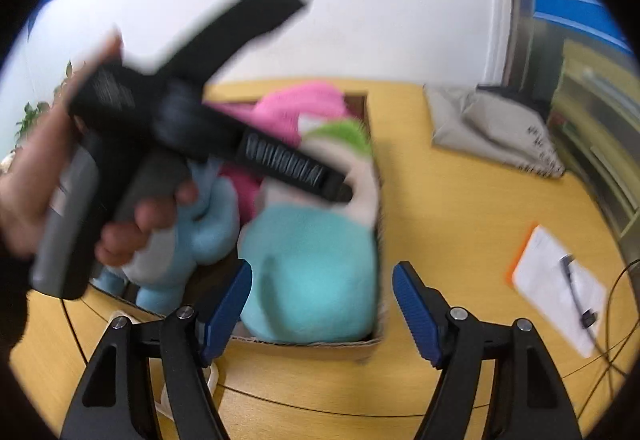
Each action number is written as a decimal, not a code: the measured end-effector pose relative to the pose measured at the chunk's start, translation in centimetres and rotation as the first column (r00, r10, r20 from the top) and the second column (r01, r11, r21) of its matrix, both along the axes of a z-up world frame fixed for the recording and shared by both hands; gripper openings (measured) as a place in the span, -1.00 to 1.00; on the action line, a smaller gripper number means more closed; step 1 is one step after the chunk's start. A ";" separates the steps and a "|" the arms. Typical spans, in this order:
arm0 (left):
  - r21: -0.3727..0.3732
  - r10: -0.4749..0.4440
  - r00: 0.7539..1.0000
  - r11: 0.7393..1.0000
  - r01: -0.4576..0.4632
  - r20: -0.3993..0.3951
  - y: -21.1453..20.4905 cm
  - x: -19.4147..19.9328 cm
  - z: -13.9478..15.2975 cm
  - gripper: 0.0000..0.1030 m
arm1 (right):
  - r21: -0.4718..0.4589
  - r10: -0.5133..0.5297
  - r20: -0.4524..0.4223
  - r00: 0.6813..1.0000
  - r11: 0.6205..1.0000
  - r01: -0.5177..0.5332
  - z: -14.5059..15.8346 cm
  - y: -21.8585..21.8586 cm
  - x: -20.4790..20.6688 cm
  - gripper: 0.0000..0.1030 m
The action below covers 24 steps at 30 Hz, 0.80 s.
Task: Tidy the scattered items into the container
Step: 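Carry the pig with the right gripper into the box and open it, then withdraw both grippers and move toward the clear phone case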
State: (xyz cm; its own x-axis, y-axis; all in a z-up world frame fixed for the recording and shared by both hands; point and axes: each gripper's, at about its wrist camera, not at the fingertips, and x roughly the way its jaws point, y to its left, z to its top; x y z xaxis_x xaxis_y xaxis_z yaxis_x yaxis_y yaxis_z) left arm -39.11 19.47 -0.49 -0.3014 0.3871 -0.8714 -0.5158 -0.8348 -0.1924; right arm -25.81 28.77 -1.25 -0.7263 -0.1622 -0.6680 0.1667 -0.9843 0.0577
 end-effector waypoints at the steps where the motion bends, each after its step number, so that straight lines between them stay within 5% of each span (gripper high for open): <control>1: 0.001 0.004 1.000 1.000 -0.004 0.008 0.2 -0.2 -0.2 0.53 | -0.014 0.000 0.007 1.000 1.000 0.000 0.1 0.2 -0.3 0.15; 2: 0.004 0.014 1.000 1.000 -0.014 0.026 0.1 -0.4 -0.5 0.57 | -0.017 0.003 0.029 1.000 1.000 -0.003 -0.2 0.1 -0.7 -0.26; 3: 0.001 0.022 0.999 1.000 -0.022 0.043 0.0 -0.5 -0.9 0.58 | -0.011 0.016 0.061 0.998 1.000 -0.015 -1.0 -0.2 -1.3 -0.43; 10: 0.014 0.040 0.999 0.999 -0.040 0.031 -1.2 2.2 1.5 0.60 | 0.026 -0.012 0.076 0.997 1.000 0.010 -2.6 -1.6 -1.0 -0.43; 13: -0.018 0.050 0.992 0.998 -0.052 -0.114 -3.4 7.2 5.0 0.60 | 0.040 -0.074 0.048 0.996 0.997 0.072 -1.5 -1.6 0.6 0.05; 14: -0.031 0.061 0.979 0.997 -0.069 -0.194 -4.5 9.6 6.2 0.60 | 0.027 -0.094 0.048 0.994 0.995 0.093 -1.0 -1.7 1.4 0.56; 15: -0.043 0.074 0.964 0.995 -0.088 -0.255 -5.6 11.6 7.1 0.60 | -0.004 -0.104 0.036 0.994 0.995 0.104 -0.4 -1.7 2.5 0.68; 19: -0.032 0.201 0.877 0.971 -0.239 -0.436 -11.3 20.6 9.0 1.00 | -0.073 -0.089 -0.046 0.995 0.994 0.086 1.6 -2.5 7.5 0.68; 24: 0.044 0.406 0.787 0.898 -0.437 -0.465 -17.3 28.0 8.4 1.00 | -0.028 -0.115 -0.079 0.990 0.993 0.113 3.0 -5.1 11.0 0.68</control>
